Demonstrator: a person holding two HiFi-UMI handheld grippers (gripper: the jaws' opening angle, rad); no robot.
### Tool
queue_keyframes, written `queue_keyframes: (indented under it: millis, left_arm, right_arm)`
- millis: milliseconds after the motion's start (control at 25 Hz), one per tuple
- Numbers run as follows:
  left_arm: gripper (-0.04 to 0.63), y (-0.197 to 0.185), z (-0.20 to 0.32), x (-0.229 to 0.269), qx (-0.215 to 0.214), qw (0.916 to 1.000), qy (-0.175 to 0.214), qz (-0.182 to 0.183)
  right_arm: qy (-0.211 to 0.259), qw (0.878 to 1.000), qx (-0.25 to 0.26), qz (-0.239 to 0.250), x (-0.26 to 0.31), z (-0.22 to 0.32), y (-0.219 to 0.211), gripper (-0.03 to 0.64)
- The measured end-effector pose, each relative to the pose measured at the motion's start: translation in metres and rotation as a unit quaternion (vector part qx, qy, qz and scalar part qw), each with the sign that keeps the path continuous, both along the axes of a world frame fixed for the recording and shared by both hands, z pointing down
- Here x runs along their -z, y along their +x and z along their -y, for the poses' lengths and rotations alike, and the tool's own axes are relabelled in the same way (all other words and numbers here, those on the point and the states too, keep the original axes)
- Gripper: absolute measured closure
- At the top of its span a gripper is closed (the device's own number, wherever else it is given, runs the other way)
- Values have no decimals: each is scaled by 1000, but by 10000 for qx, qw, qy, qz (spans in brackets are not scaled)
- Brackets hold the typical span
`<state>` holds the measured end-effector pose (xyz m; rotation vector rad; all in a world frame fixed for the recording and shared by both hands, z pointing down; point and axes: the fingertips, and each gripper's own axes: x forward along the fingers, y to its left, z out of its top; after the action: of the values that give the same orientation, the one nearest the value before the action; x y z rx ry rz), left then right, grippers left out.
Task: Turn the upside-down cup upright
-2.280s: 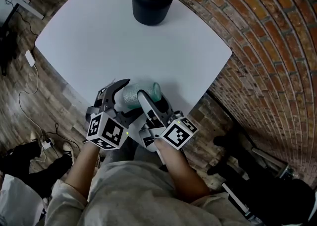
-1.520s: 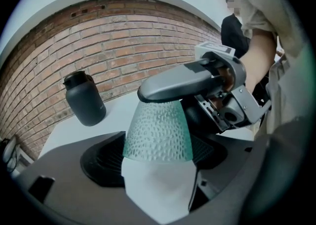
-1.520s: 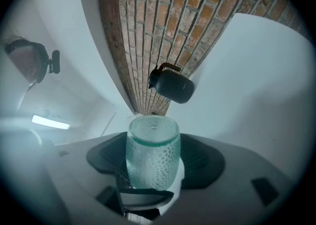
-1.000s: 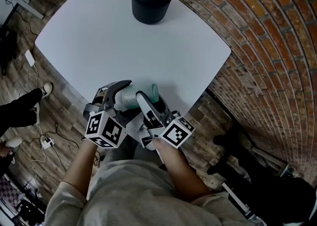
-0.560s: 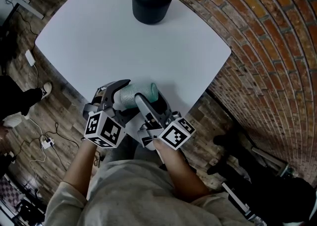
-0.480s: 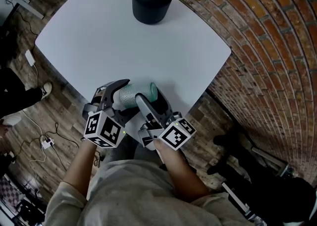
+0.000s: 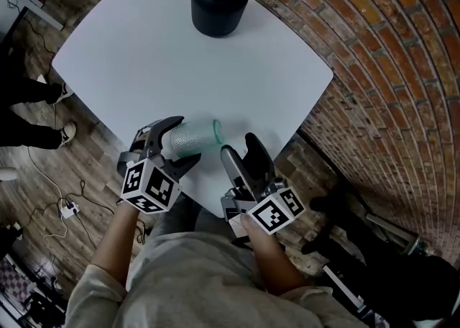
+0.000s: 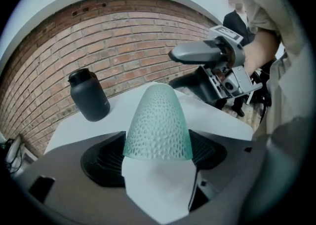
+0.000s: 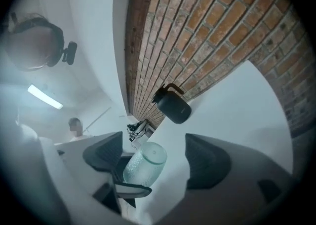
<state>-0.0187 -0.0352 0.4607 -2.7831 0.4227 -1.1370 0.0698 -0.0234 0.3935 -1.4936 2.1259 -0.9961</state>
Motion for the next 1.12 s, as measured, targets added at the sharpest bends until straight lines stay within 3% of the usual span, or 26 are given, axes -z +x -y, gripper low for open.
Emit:
queue_keyframes:
  millis: [40,80,240,320,480,600,1120]
  left_arm:
    - [208,-1,0,-1,-7,10000,-13,33]
    - [209,-2,-1,-1,-13,10000,-25,61]
    - [209,-4,-3,-1,-27,9999,-56,112]
    - [209,-5,-4,-1,-35,9999,-65,149]
    - [209,-7,-5,-3,-53,9996,-100,267]
    - [208,-10,-7,-3,-73,9992,-142,353]
    - [209,-9,-11,4,-129,9987,-244,431]
  right_arm:
    - [89,9996,27,-249,6,-2,2,256]
    - [188,9984,86,-528,12,-4,3,363]
    - [483,9884,500,-1352,32,-8,-9,606]
    - [549,9776,834,-1850,37,-8,-24,610]
    - [559,9411,1389,-3032,37,-8,-52,611]
    - [348,9176,1692,-3579,26,-7,-66,611]
    - [-62,9002,1599,-4049,-2,-1,-61,611]
